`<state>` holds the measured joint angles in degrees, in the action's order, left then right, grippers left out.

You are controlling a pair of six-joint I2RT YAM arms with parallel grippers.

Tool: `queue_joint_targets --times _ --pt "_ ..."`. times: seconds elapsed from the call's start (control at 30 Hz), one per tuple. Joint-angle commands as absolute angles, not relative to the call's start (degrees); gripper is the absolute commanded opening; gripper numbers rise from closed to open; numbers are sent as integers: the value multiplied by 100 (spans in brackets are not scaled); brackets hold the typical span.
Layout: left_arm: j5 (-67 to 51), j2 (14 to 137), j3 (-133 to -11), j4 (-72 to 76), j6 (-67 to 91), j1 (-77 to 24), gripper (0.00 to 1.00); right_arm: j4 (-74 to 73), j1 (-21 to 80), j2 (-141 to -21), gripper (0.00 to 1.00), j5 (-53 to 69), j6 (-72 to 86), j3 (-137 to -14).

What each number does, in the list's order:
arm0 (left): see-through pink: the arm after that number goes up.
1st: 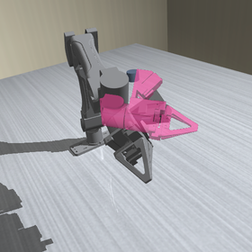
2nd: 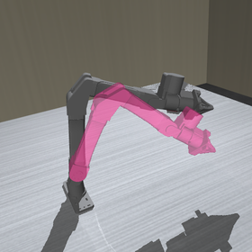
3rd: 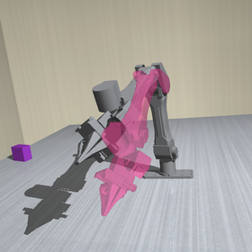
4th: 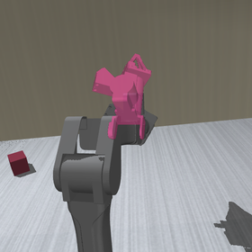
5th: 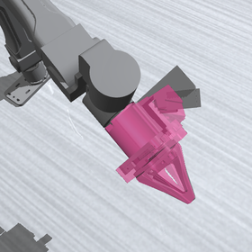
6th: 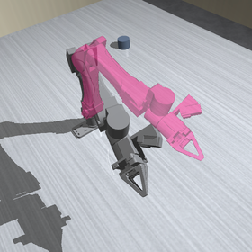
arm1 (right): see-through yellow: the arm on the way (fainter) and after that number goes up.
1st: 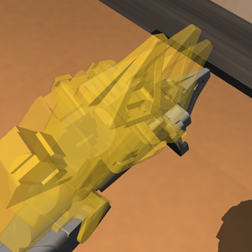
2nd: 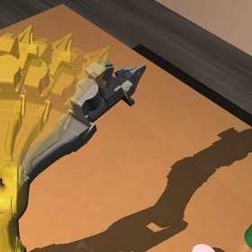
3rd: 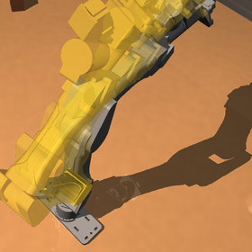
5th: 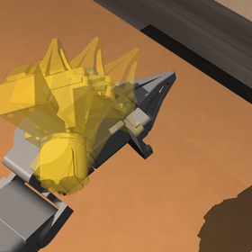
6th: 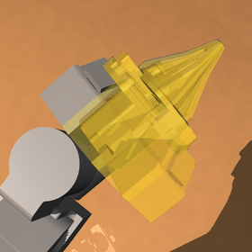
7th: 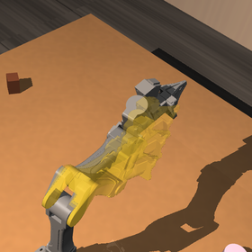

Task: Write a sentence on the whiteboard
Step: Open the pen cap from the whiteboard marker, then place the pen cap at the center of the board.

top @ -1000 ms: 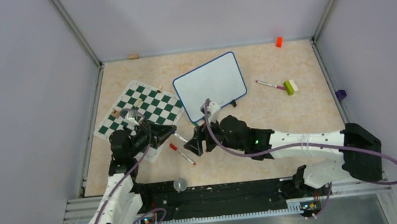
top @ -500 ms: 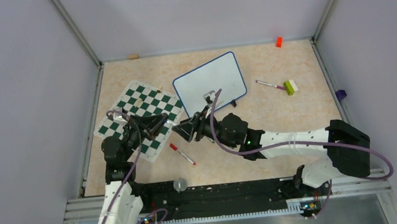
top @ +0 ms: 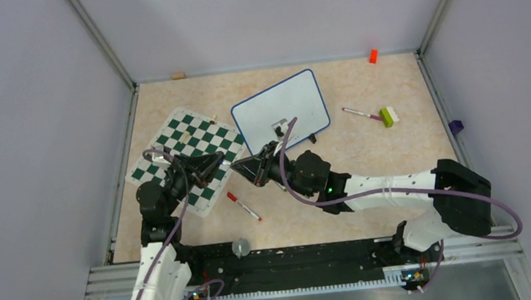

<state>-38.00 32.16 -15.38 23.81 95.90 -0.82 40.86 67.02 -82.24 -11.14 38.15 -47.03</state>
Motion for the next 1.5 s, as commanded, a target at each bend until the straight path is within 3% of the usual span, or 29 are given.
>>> queue_joint_targets --times 0.0,0.27,0.57,0.73,0.83,1.03,1.33,1.47 --pt "-3640 3277 -1703 2531 9541 -93 0 4240 6775 -8142 0 -1115 3815 -4887" --pt "-3477 3695 -1581 2706 9283 85 0 3822 6776 -7294 0 -1373 3909 -4070" --pt "-3592 4535 -1625 2287 8054 520 0 2327 6768 -4960 0 -2140 4348 -2431" --pt "-3288 4769 -1917 807 6563 493 0 517 6766 -4219 0 -2930 4297 -2591" --pt "-3067 4869 -1674 695 6307 485 0 -240 6768 -4135 0 -3288 4306 -2833" --pt "-2523 5264 -1416 633 5764 366 0 -541 6763 -4386 0 -3016 3991 -3199" --pt "-2350 6308 -2059 26 4778 304 17 -1292 6763 -5239 0 -2416 3671 -3931" --pt "-2194 6336 -2139 -326 4738 298 50 -1343 6724 -5168 0 -2228 3743 -3794"
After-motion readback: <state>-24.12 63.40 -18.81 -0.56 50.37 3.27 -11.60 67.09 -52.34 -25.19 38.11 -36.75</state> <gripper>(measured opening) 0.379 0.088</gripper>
